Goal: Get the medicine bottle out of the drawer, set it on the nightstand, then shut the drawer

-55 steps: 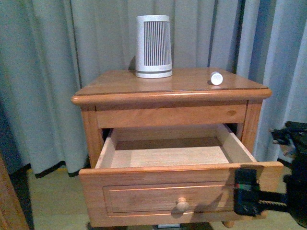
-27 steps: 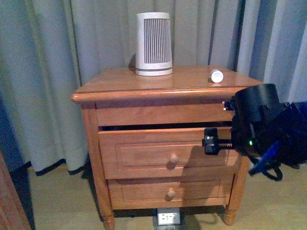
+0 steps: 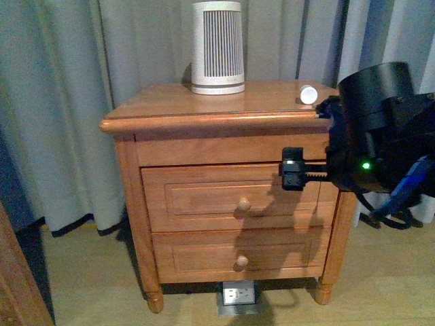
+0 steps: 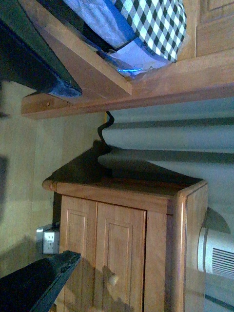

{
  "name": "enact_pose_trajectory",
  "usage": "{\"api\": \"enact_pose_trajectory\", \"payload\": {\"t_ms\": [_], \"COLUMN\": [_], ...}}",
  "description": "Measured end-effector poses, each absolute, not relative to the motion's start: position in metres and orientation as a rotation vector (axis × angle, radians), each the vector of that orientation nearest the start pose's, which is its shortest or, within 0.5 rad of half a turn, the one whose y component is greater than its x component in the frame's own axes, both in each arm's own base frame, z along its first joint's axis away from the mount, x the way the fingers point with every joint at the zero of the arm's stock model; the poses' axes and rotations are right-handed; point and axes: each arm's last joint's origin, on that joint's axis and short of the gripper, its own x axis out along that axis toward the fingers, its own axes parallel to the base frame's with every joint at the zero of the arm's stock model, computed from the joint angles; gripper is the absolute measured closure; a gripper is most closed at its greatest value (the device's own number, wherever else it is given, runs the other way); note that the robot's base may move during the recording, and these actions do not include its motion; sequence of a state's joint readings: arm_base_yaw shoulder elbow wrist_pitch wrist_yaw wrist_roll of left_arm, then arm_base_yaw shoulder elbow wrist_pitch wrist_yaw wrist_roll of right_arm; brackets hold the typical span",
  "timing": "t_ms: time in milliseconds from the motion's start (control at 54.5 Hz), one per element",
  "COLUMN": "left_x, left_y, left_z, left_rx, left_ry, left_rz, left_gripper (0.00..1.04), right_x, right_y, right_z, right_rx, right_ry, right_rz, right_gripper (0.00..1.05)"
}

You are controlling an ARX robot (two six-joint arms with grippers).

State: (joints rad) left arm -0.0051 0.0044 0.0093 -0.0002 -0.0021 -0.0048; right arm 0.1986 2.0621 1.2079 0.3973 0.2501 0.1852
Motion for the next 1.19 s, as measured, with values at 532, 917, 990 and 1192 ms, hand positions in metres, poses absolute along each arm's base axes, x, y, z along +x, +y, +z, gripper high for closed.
{"api": "enact_pose_trajectory", "payload": {"t_ms": [532, 917, 990, 1192], "left_x": [0.097, 0.097, 0.097, 0.097], "left_y": [0.000, 0.000, 0.000, 0.000], "left_z": [0.166, 0.166, 0.166, 0.166], "left_rx": [-0.005, -0.005, -0.005, -0.005], "left_ry": [-0.005, -0.005, -0.005, -0.005], "left_rz": [-0.003, -0.003, -0.003, -0.003], "left_gripper": [0.07, 0.07, 0.07, 0.07], "right_x": [0.219, 0.100, 0.098, 0.098], "right_y": [-0.014, -0.013, -0.010, -0.007], "right_z": [0.276, 0.220, 0.212, 0.202], "right_rx": [0.038, -0.069, -0.072, -0.089], "right_ry": [0.131, -0.017, -0.017, -0.006], "right_rz": [-0.380, -0.400, -0.384, -0.350], "right_gripper": [0.07, 0.07, 0.07, 0.07]}}
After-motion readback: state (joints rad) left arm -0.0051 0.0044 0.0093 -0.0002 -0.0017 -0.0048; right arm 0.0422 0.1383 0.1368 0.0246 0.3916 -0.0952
